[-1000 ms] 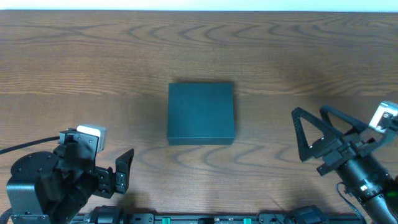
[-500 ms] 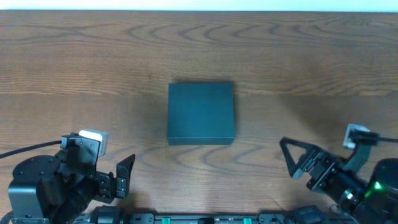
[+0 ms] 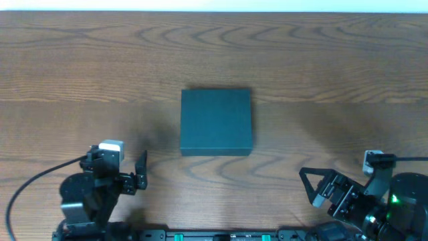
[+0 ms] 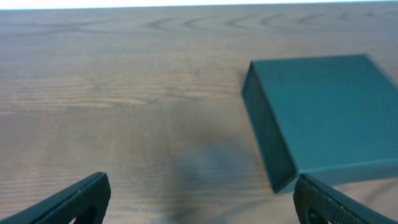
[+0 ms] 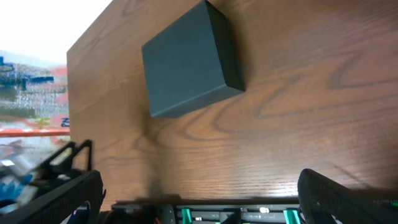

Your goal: Pack container

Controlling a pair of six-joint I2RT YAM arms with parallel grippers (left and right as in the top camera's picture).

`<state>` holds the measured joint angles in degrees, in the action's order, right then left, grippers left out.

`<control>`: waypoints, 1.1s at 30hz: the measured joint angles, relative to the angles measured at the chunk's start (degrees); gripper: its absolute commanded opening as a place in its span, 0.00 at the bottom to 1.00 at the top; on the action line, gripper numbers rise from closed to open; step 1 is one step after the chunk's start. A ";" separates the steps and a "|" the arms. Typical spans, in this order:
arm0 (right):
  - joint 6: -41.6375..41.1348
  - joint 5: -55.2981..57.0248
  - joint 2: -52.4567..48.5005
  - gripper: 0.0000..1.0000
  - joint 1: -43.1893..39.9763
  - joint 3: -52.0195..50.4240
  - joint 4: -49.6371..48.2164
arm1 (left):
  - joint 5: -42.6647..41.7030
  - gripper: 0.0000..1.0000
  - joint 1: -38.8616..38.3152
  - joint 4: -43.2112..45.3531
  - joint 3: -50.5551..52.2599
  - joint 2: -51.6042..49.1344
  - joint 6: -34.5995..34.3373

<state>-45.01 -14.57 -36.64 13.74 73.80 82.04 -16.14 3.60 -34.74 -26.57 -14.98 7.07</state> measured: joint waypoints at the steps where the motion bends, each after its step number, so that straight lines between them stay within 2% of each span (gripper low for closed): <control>1: 0.00 0.00 0.00 0.99 0.00 0.02 0.00 | -0.02 0.95 0.00 2.45 2.75 1.22 -0.50; 4: 0.00 0.00 0.00 0.99 0.00 0.02 0.00 | 0.00 0.95 0.02 8.92 10.40 5.11 -2.38; 9: 0.00 0.00 0.00 0.99 0.00 0.02 0.00 | 0.00 0.95 0.02 14.21 18.75 9.51 -4.76; 19: 0.00 0.02 0.00 0.99 0.00 -0.02 0.04 | 0.28 0.95 0.02 15.69 19.43 14.10 -5.60; 33: 0.00 0.00 0.00 0.99 0.00 -0.02 0.02 | 0.28 0.95 0.00 15.69 19.43 14.25 -5.60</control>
<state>-45.01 -14.57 -36.64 13.74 73.78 82.06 -15.86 3.60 -19.05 -7.14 -0.73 1.48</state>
